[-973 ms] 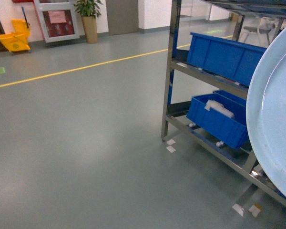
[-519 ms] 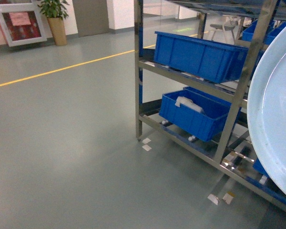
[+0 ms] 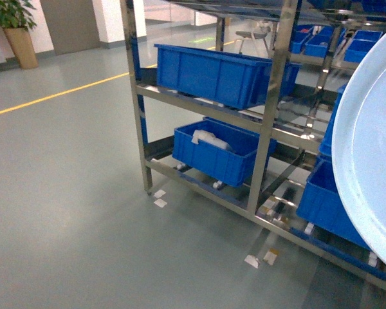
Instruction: Place blue tray on left shelf second layer neatly
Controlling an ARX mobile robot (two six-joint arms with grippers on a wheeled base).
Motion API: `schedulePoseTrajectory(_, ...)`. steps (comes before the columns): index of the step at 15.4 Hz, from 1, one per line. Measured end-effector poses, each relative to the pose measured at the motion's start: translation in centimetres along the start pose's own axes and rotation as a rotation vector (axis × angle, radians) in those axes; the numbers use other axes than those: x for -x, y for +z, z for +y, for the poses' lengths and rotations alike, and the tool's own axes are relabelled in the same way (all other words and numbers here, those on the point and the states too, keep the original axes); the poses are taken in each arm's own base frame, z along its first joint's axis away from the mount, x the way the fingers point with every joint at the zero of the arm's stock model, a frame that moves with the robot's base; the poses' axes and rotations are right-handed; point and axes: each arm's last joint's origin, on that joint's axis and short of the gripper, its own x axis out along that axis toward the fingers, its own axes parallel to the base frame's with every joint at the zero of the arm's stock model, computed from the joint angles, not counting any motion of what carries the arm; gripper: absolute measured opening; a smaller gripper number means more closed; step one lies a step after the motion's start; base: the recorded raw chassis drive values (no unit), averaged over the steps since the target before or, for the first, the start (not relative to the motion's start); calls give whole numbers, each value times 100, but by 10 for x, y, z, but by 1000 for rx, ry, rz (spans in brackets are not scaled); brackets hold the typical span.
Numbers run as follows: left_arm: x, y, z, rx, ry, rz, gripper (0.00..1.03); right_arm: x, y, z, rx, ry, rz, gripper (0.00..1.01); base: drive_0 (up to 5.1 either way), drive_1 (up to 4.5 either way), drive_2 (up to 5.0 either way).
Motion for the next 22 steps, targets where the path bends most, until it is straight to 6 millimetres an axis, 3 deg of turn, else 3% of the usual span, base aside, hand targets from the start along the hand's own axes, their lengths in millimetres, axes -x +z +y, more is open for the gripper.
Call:
schedulePoseTrajectory(17, 0, 0, 0, 0, 0, 3, 98, -1, -1, 0, -1, -1, 9, 2, -151, 264, -566)
schedulePoseTrajectory(22, 0, 1, 0, 0, -1, -5, 98, 0, 0, 0, 0, -3, 0, 2, -134, -134, -134)
